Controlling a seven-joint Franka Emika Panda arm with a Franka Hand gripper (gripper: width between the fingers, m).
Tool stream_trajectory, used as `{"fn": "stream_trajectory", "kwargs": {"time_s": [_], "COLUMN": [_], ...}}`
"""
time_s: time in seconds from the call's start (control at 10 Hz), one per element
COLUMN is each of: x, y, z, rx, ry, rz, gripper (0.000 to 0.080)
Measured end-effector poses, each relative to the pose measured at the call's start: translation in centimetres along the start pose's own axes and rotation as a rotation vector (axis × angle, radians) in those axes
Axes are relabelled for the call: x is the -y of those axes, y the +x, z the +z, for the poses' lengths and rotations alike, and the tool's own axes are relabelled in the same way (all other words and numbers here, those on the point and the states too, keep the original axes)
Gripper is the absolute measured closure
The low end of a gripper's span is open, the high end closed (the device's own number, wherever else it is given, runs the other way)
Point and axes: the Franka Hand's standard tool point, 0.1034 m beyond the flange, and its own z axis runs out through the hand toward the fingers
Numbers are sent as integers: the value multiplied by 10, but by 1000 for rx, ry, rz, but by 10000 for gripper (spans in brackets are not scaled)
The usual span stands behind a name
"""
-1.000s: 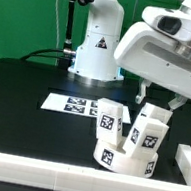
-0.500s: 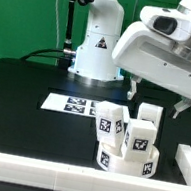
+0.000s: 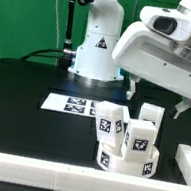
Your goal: Assemble stool
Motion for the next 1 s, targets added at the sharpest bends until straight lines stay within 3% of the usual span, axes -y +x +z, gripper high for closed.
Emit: {"fn": "stream_trajectory", "kwargs": {"time_s": [0.3,0.7,1.0], "x": [11,9,-2], "y": [15,12,8], "z": [-9,-5,5], "rx": [-141,-129,-119], "ry": [130,121,109], "rz": [126,120,122], "gripper": [150,150,150]}}
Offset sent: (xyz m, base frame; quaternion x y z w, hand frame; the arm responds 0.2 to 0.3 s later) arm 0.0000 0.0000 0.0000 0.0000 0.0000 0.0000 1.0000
